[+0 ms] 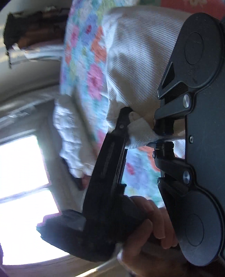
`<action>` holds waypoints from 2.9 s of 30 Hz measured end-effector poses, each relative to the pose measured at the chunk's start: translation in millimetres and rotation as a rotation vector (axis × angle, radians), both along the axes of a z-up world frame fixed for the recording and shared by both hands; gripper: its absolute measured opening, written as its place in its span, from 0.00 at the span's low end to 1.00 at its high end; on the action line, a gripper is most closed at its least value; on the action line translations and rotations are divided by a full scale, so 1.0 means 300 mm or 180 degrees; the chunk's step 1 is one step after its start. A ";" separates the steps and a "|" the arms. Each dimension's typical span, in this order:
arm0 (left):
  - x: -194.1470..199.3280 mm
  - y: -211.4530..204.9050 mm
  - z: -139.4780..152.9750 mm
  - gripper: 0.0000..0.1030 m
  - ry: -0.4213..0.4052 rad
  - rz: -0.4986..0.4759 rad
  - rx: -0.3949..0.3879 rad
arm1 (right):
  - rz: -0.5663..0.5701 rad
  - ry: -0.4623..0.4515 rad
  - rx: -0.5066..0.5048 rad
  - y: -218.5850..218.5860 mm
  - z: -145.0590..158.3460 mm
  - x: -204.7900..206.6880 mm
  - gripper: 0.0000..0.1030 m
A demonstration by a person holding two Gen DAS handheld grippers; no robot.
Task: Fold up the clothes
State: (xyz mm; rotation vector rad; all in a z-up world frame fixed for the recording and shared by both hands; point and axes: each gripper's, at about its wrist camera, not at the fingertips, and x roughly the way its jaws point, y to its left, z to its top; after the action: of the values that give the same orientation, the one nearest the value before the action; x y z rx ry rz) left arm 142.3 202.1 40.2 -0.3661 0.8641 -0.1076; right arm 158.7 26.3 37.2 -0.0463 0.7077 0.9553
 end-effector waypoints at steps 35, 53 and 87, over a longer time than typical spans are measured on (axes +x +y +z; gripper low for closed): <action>0.037 0.145 0.006 0.47 0.0054 0.0228 -0.0268 | 0.0159 0.0463 -0.0090 -0.048 0.019 0.009 0.33; 0.311 0.203 -0.111 0.45 -0.0083 -0.0067 -0.0518 | -0.0464 0.0987 -0.0736 0.156 0.124 0.701 0.51; 0.223 0.254 0.009 0.07 -0.0572 0.0672 0.0178 | -0.1060 0.0274 -0.0730 0.018 0.075 0.603 0.35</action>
State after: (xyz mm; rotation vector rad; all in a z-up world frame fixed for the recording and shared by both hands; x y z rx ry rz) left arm 209.3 278.2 42.7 -0.3870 0.6457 0.0781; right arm 339.6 31.8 59.7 -0.0865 0.8715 0.5575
